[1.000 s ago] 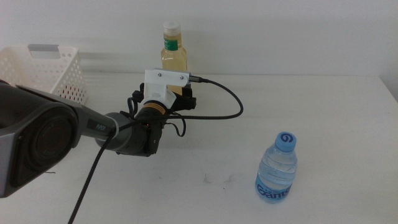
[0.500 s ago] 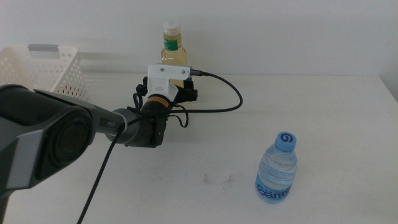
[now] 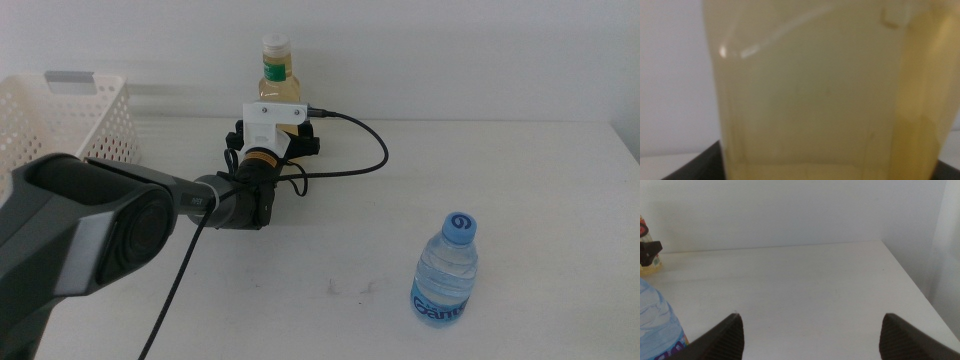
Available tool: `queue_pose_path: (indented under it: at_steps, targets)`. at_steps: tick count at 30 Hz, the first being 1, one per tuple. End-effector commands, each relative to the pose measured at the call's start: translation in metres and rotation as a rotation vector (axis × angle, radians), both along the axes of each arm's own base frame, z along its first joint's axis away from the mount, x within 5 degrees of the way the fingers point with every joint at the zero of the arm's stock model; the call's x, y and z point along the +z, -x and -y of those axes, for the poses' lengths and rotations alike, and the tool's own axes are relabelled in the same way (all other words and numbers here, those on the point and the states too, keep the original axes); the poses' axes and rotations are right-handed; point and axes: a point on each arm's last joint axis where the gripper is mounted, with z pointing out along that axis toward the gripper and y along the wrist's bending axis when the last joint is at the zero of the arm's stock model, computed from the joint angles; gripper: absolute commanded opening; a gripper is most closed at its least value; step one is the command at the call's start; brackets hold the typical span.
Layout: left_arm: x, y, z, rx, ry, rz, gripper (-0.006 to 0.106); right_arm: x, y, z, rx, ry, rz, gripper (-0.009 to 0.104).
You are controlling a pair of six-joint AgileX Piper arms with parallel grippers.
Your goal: Use arms to grab the bottles and put them into the dustbin to the left of the table.
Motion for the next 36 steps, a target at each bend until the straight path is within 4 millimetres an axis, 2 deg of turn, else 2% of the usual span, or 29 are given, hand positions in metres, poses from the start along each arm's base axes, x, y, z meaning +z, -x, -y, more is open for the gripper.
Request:
queue_pose_path:
  at_steps: [1, 6, 13, 18, 21, 24, 26, 28, 33, 36]
  targets:
    - [0.000, -0.004, -0.005, 0.019, 0.040, -0.003, 0.094, 0.000, 0.000, 0.000, 0.002, 0.012, 0.008, 0.090]
    - [0.002, -0.008, -0.008, 0.031, 0.057, -0.012, 0.094, 0.000, 0.000, 0.000, 0.002, 0.012, 0.008, 0.090]
    - [0.008, -0.018, -0.004, 0.008, -0.028, -0.016, 0.094, 0.000, 0.000, 0.000, 0.002, 0.012, 0.008, 0.090]
    - [0.007, -0.022, -0.006, 0.008, -0.036, -0.029, 0.086, 0.000, 0.000, 0.000, 0.002, 0.012, 0.008, 0.090]
    - [0.007, -0.022, -0.007, 0.022, -0.018, -0.035, 0.066, 0.000, 0.000, 0.000, 0.002, 0.012, 0.008, 0.090]
    - [0.016, -0.021, -0.009, 0.041, 0.008, -0.032, 0.036, 0.000, 0.000, 0.000, 0.002, 0.012, 0.008, 0.090]
    - [0.026, -0.014, -0.013, 0.051, 0.016, -0.037, 0.016, 0.000, 0.000, 0.000, 0.002, 0.012, 0.008, 0.090]
    - [0.034, -0.003, -0.019, 0.075, 0.018, -0.057, 0.000, 0.000, 0.000, 0.000, 0.002, 0.012, 0.008, 0.090]
    - [0.053, 0.034, -0.037, 0.107, -0.058, -0.111, -0.002, 0.000, 0.000, 0.000, 0.002, 0.012, 0.008, 0.090]
    - [0.071, 0.066, -0.049, 0.107, -0.072, -0.139, -0.002, 0.000, 0.000, 0.000, 0.002, 0.012, 0.008, 0.090]
